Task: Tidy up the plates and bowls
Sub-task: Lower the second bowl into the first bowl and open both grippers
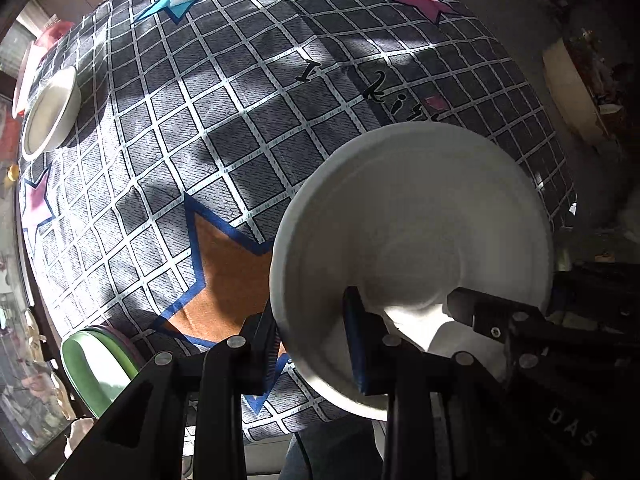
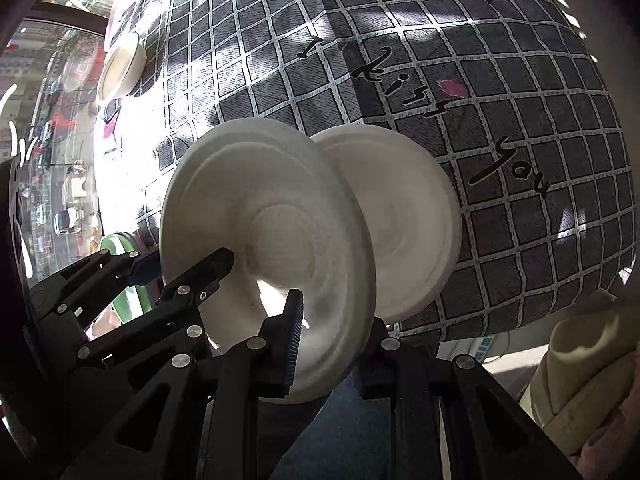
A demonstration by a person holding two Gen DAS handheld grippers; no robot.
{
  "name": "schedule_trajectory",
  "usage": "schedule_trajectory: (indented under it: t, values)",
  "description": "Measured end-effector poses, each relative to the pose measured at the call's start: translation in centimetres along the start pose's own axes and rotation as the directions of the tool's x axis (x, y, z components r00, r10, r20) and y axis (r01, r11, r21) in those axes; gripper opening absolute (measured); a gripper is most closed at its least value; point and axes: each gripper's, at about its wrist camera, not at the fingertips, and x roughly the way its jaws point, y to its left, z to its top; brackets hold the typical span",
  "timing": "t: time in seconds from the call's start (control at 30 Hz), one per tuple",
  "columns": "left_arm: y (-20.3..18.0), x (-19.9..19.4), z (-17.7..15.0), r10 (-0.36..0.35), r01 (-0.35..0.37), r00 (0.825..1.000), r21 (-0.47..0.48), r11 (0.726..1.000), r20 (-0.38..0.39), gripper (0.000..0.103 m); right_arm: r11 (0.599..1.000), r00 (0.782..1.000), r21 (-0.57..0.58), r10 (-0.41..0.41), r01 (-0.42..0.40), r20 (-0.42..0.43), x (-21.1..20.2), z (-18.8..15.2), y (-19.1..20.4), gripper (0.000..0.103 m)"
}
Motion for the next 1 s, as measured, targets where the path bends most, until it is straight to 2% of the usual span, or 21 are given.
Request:
schedule_trajectory:
  t: [0.1, 0.17, 0.2, 0.3, 0.33, 0.37, 0.43, 0.47, 0.5, 0.53, 0.57, 0.8, 1.0]
  values:
    - [-2.2, 0.7, 1.6, -0.007, 0.007, 1.0, 0.032, 0.999, -0.018, 0.031, 0.999, 1.0, 0.035, -0.017, 0.017, 0.006, 0.3, -0.4, -0.9, 0.024]
    - [-3.2, 1.1, 1.5, -0.007, 0.008, 1.0, 0.05, 0.999, -0.024, 0.032, 0.998, 1.0, 0.057, -0.023, 0.022, 0.006, 0.5, -0.3, -1.5, 0.024]
    - [-5.0, 0.5, 2.4, -0.004, 0.006, 1.0, 0.055, 0.998, -0.026, 0.032, 0.997, 1.0, 0.068, -0.02, 0.02, 0.006, 0.6, -0.1, -1.9, 0.024]
    - [-5.4, 0.8, 4.4, 0.016, -0.014, 1.0, 0.062, 0.998, -0.024, 0.036, 0.996, 1.0, 0.088, -0.011, 0.009, 0.014, 0.5, 0.1, -3.2, 0.024]
    - [-5.3, 1.2, 5.0, 0.029, -0.027, 0.999, 0.063, 0.998, -0.024, 0.041, 0.996, 1.0, 0.089, -0.019, 0.017, 0.018, 0.5, 0.3, -3.4, 0.024]
    - [-5.3, 1.3, 5.5, 0.048, -0.047, 0.999, 0.062, 0.997, -0.025, 0.055, 0.995, 0.999, 0.093, -0.026, 0.024, 0.02, 0.5, 0.5, -3.6, 0.024]
    - [-5.2, 1.1, 6.3, 0.077, -0.076, 0.997, 0.052, 0.996, -0.008, 0.071, 0.994, 0.999, 0.103, -0.025, 0.023, 0.025, 0.3, 0.6, -4.1, 0.024]
    - [-4.1, 0.7, 6.3, 0.081, -0.081, 0.997, 0.044, 0.996, 0.003, 0.074, 0.994, 0.999, 0.11, -0.015, 0.012, 0.029, 0.1, 0.6, -4.4, 0.029]
    - [-3.3, 0.4, 6.1, 0.08, -0.08, 0.997, 0.037, 0.996, 0.006, 0.075, 0.993, 0.999, 0.12, -0.008, 0.004, 0.035, -0.1, 0.6, -4.7, 0.038]
    - [-3.0, 0.1, 5.8, 0.075, -0.075, 0.997, 0.029, 0.997, 0.007, 0.077, 0.991, 0.999, 0.13, -0.007, 0.001, 0.046, -0.4, 0.6, -4.9, 0.067]
    - [-2.6, -0.2, 5.4, 0.069, -0.07, 0.998, 0.019, 0.997, 0.011, 0.078, 0.991, 0.998, 0.136, -0.005, -0.003, 0.058, -0.7, 0.6, -5.1, 0.085]
    - [2.5, -0.2, 2.3, 0.06, -0.059, 0.998, -0.079, 0.995, -0.001, 0.079, 0.986, 0.997, 0.168, -0.027, 0.014, 0.073, -1.5, 0.4, -5.7, 0.085]
    - [7.4, -0.2, 0.6, 0.036, -0.038, 0.999, -0.181, 0.983, -0.009, 0.079, 0.994, 0.998, 0.11, -0.008, 0.0, 0.069, -2.1, 0.6, -3.2, 0.085]
